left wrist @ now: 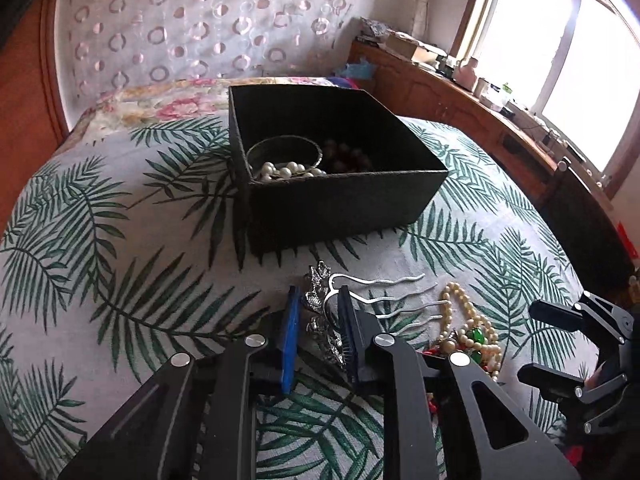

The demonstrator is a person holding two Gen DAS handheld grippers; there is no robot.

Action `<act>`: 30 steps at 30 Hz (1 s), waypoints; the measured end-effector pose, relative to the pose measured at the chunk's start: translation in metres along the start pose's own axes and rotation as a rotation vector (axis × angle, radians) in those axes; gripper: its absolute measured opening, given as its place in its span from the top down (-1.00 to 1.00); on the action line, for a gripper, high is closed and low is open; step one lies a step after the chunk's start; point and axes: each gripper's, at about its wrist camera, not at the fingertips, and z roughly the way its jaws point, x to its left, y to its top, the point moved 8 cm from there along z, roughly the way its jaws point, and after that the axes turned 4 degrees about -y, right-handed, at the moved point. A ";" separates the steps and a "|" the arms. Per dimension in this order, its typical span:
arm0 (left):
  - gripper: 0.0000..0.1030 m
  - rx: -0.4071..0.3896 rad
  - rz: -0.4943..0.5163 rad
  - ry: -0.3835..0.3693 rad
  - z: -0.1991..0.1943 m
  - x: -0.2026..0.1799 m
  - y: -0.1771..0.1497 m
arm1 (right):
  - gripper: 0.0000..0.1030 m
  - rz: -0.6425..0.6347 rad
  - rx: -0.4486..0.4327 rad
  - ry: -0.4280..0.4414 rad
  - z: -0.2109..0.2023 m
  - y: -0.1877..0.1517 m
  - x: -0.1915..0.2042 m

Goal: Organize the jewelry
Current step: 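Grasp the silver hair comb with the left tool, then grasp the pearl necklace with the green pendant with the right tool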

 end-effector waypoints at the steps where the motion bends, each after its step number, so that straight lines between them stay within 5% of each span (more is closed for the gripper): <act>1: 0.68 -0.004 0.001 -0.002 0.000 0.000 0.001 | -0.18 0.001 0.000 0.000 0.000 0.000 0.000; 19: 0.84 -0.218 -0.001 0.066 -0.078 -0.001 0.005 | -0.17 -0.026 0.019 0.016 0.003 0.000 0.003; 25: 0.84 -0.246 -0.019 0.068 -0.089 0.005 -0.002 | 0.48 -0.059 0.041 0.066 0.006 0.003 0.013; 30: 0.84 -0.260 -0.026 0.057 -0.096 0.002 -0.005 | 0.60 -0.094 0.051 0.075 0.010 0.009 0.020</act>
